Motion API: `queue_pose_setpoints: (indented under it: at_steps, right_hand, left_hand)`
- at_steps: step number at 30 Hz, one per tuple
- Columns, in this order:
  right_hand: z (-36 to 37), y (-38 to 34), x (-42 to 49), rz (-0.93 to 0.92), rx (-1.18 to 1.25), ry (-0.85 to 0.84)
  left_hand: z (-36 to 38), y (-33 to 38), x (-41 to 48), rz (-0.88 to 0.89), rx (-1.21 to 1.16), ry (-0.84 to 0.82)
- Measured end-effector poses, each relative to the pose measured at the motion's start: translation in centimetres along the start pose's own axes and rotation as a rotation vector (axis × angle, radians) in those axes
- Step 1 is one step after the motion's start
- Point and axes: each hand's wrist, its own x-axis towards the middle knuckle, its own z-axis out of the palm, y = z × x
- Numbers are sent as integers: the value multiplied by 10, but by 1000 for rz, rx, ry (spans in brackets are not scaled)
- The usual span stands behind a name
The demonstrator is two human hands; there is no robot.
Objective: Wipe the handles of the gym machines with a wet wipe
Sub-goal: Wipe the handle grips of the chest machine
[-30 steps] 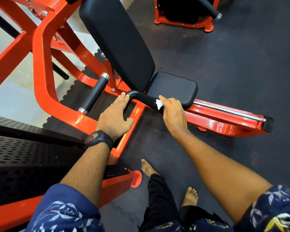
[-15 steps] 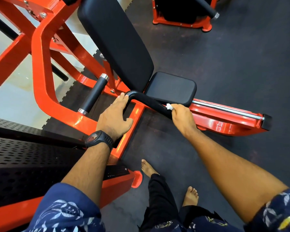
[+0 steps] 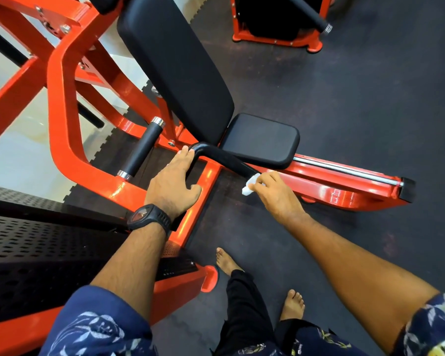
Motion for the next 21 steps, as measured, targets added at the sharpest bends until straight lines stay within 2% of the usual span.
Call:
queue_pose_setpoints:
  at_steps: [2, 4, 7, 12, 14, 18, 21]
  right_hand:
    - [2, -3, 6, -27, -99, -13]
    - [5, -7, 16, -45, -147, 73]
    - [11, -12, 19, 35, 14, 253]
    - [-6, -27, 46, 265, 341, 401]
    - [-19, -31, 65, 367, 367, 266]
    - [-17, -7, 71, 512, 211, -75]
    - [-20, 8, 69, 678, 303, -195]
  left_hand:
    - [1, 0, 0, 5, -1, 5]
    - [2, 0, 0, 9, 3, 10]
    - [3, -1, 0, 1, 2, 13]
    - [5, -3, 2, 10, 0, 17]
    - [4, -4, 2, 11, 7, 20]
    - [3, -3, 1, 8, 4, 14]
    - [3, -3, 2, 12, 0, 18]
